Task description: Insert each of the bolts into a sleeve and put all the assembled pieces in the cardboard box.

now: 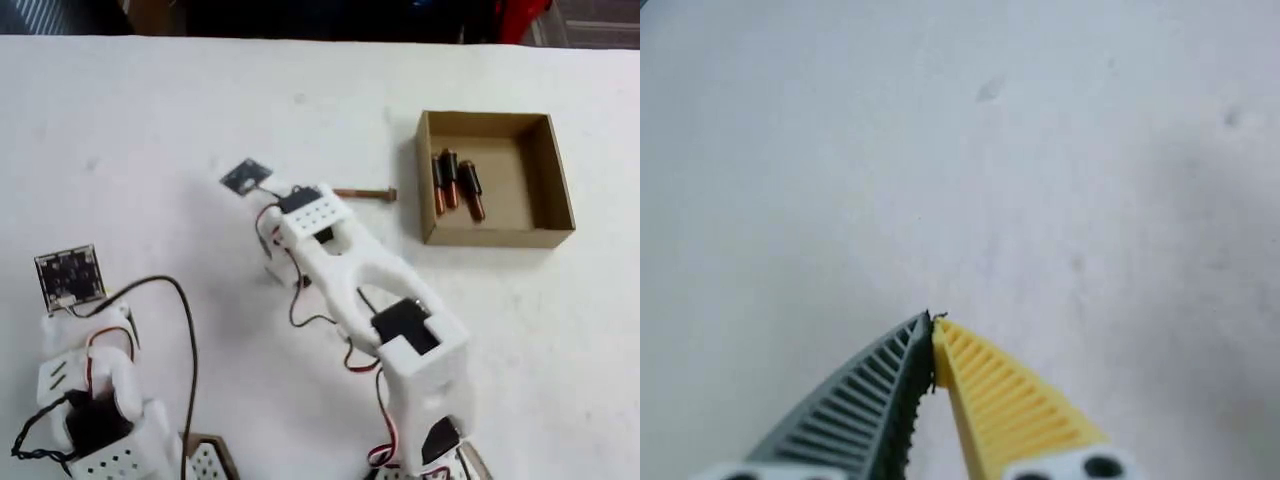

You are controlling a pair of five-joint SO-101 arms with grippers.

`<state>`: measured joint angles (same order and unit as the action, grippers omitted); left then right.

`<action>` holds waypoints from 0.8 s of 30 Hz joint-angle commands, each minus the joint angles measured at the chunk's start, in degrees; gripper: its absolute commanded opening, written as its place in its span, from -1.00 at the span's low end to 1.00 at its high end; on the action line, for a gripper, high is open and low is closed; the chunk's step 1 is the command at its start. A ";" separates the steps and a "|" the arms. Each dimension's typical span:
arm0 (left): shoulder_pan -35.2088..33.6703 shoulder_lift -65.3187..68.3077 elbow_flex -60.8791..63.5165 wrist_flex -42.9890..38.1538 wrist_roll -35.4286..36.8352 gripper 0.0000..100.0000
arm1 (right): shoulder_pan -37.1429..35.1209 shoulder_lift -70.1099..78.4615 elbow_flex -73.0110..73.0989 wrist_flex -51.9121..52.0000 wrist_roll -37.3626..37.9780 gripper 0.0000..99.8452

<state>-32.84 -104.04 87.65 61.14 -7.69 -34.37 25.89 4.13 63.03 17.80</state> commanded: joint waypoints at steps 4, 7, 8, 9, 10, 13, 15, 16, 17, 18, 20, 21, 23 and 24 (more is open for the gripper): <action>1.36 -0.66 -0.18 -1.85 -0.62 -0.95 | -0.66 1.71 -2.46 0.92 0.88 -0.91; 1.36 -0.66 -0.18 -1.85 -0.62 -0.95 | -0.66 1.71 -2.46 1.45 0.88 -0.79; 1.36 -0.66 -0.18 -1.85 -0.62 -0.95 | -0.66 1.71 -2.37 1.45 0.88 -0.77; 1.36 -0.66 -0.18 -1.85 -0.62 -0.95 | -0.66 1.71 -2.37 1.45 0.88 -0.77; 1.36 -0.66 -0.18 -1.85 -0.62 -0.95 | -0.66 1.71 -2.37 1.45 0.88 -0.77; 1.36 -0.66 -0.18 -1.85 -0.62 -0.95 | -0.66 1.71 -2.20 1.54 0.79 -0.86; 1.36 -0.66 -0.18 -1.85 -0.62 -0.95 | -0.66 1.71 -2.11 1.63 0.79 -0.98; 1.36 -0.66 -0.18 -1.85 -0.62 -0.95 | -0.66 1.71 -2.11 1.63 0.70 -0.97; 1.36 -0.66 -0.18 -1.85 -0.62 -0.95 | -0.66 1.71 -2.11 1.80 0.44 -0.94; 1.36 -0.66 -0.18 -1.85 -0.62 -0.95 | -0.57 1.71 -2.11 2.15 0.62 -0.96; 1.36 -0.66 -0.18 -1.85 -0.62 -0.95 | -0.57 1.63 -2.20 2.33 0.70 -0.97; 1.36 -0.66 -0.18 -1.85 -0.62 -0.95 | -0.40 1.27 -2.20 2.33 0.70 -0.97; 1.36 -0.66 -0.18 -1.85 -0.62 -0.95 | -0.22 0.75 -2.64 2.51 0.70 -0.97; 1.36 -0.66 -0.09 -1.85 -0.62 -0.95 | -0.13 0.13 -3.08 3.12 0.70 -0.97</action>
<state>-32.84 -104.04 87.65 61.14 -7.69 -34.46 27.30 2.11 65.05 17.80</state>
